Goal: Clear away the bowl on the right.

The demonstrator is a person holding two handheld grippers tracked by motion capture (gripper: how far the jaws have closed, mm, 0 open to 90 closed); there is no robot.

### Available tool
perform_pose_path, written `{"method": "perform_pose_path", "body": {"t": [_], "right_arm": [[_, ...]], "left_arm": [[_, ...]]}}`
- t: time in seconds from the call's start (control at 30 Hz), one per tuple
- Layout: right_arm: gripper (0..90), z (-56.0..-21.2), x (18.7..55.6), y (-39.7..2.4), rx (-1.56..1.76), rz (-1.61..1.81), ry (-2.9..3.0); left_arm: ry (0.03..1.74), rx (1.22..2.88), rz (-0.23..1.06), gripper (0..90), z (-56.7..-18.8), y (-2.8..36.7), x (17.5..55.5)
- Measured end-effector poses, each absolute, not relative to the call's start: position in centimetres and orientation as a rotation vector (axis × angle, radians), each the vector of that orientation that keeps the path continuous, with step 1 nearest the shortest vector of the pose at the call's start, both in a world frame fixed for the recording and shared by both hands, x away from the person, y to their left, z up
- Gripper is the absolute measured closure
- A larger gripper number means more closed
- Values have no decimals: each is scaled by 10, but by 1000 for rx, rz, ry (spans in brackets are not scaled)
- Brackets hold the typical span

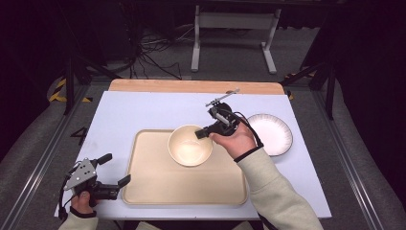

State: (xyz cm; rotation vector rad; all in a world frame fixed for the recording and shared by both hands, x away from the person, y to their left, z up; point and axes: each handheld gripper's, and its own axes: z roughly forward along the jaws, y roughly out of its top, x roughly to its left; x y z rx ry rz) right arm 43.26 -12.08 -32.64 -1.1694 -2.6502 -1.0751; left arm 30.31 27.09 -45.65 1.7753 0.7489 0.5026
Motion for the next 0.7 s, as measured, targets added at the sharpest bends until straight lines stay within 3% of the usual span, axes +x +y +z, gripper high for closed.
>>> {"method": "perform_pose_path", "body": {"t": [0.7], "right_arm": [[817, -369, 434, -100, -1164, -1006, -2705]], "left_arm": [[764, 1776, 514, 3, -457, 270, 304]]}}
